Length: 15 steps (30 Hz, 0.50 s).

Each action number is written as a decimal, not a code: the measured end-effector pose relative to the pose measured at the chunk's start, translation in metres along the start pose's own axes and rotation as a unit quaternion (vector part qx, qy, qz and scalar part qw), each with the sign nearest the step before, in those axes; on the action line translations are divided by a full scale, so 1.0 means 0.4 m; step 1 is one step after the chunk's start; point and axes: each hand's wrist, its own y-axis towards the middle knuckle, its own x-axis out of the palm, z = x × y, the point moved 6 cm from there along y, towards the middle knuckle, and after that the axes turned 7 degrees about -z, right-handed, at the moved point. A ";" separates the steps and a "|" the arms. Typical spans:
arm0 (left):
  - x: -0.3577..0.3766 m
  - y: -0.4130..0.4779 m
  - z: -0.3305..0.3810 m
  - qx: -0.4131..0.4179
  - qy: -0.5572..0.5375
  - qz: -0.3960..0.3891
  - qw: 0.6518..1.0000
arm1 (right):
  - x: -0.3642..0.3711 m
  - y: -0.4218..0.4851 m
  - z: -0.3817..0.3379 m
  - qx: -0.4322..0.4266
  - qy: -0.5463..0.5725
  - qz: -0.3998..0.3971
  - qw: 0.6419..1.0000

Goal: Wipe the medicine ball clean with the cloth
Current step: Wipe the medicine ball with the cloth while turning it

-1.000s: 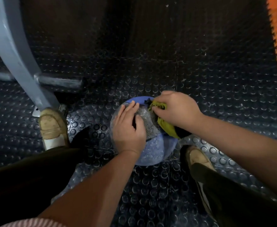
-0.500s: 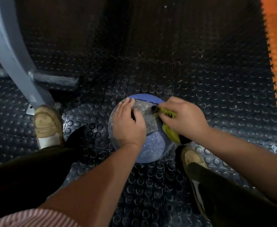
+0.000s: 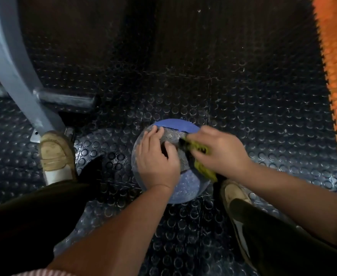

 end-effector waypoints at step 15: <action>-0.014 0.000 -0.026 0.009 -0.031 -0.011 0.999 | 0.034 -0.072 -0.028 -0.070 -0.008 -0.059 0.996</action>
